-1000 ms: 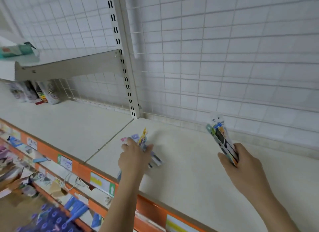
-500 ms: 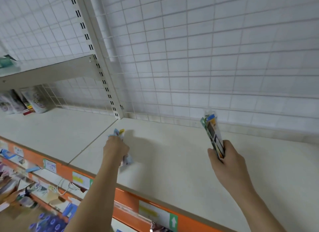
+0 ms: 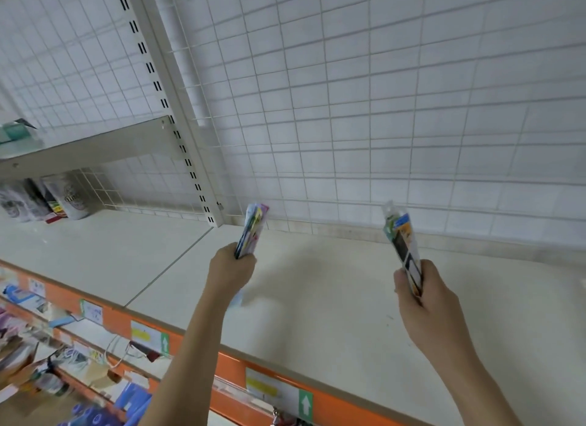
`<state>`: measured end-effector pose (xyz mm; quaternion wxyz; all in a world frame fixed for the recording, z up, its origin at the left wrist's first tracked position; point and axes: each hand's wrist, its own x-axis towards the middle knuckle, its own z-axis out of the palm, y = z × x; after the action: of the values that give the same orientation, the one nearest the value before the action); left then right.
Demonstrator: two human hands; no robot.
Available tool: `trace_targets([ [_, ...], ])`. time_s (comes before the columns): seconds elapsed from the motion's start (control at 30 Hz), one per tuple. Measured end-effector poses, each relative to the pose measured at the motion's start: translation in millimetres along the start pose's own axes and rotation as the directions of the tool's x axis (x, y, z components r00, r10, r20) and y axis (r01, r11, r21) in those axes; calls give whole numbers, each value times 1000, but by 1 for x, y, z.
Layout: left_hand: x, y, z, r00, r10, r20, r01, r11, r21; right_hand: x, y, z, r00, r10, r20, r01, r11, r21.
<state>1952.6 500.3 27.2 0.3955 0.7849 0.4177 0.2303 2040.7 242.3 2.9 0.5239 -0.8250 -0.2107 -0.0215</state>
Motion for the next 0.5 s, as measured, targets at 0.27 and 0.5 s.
trace_targets([
  [0.27,-115,48,66,965,263,-17,-210,729,-652,-15,21,-32,984,-61,-169,65,998,21],
  [0.5,-116,29,112,957,279,85,-225,892,-393,-24,37,-38,980,145,-138,-134,987,86],
])
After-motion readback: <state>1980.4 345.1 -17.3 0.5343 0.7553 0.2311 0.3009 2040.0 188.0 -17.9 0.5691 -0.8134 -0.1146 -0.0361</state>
